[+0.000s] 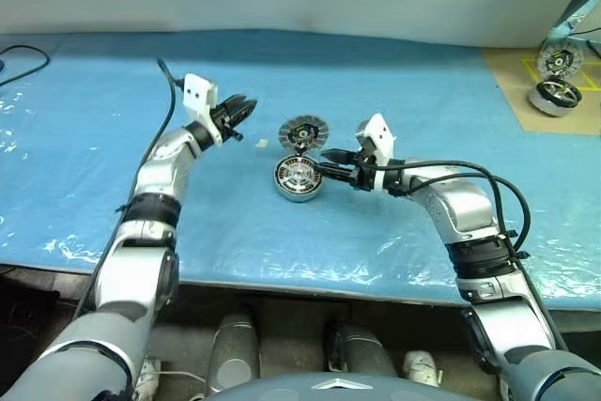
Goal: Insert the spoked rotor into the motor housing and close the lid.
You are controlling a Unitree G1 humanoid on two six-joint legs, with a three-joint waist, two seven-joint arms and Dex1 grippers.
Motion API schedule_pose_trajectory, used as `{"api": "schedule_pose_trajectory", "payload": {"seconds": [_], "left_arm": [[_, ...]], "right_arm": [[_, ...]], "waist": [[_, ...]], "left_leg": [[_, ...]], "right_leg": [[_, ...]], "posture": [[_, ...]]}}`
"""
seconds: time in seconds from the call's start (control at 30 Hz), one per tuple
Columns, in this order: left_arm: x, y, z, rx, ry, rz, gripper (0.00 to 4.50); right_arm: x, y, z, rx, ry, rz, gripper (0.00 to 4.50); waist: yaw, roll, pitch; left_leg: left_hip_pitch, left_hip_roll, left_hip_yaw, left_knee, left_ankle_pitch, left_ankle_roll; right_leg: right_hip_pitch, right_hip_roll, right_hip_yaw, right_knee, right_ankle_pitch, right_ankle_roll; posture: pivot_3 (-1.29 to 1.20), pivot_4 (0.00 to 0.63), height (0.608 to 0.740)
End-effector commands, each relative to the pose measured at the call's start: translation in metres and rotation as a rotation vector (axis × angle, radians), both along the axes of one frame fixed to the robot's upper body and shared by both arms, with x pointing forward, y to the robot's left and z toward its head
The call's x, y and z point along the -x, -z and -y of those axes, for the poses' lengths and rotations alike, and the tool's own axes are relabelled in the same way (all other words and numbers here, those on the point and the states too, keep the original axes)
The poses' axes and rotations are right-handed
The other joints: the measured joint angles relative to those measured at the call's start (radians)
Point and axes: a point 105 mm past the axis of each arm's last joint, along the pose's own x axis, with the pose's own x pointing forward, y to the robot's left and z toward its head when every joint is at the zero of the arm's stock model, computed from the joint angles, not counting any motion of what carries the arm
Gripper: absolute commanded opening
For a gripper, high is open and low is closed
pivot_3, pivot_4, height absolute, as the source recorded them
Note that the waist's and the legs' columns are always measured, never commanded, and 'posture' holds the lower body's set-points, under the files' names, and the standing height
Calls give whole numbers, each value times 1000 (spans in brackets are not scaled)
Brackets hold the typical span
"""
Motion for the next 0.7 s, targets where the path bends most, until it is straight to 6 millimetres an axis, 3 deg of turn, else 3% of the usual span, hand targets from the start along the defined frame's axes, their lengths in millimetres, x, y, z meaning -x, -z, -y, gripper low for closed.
{"api": "schedule_pose_trajectory", "payload": {"seconds": [0.03, 0.27, 0.5, 0.7], "left_arm": [[-9, -5, 26, -31, 38, 9, 617], [5, -5, 72, -40, 332, -66, 617], [12, -2, 78, -123, 445, -120, 617], [35, 11, 99, -236, 660, -116, 617]], "right_arm": [[6, -11, -1, -15, 7, 44, 2016], [10, -11, 9, 4, 53, 40, 2016], [21, -20, 27, -19, 69, 15, 2016], [36, -28, 45, -11, 58, -4, 2016]], "waist": [[6, 0, 0], [8, -1, 1], [13, -1, 1], [32, -1, 2]], "left_leg": [[0, 0, -1, 0, 0, 0], [-4, 0, -12, 1, 0, 0], [-5, 0, -19, 1, 0, 0], [-5, -1, -21, 2, 0, 0]], "right_leg": [[0, 0, 0, 0, 0, 0], [0, 0, -5, 0, 0, 0], [4, -5, -12, -2, 0, 0], [6, -6, -15, -2, 0, 0]], "posture": [[0, 150, 740], [0, 150, 740], [0, 150, 740], [0, 150, 740]]}}
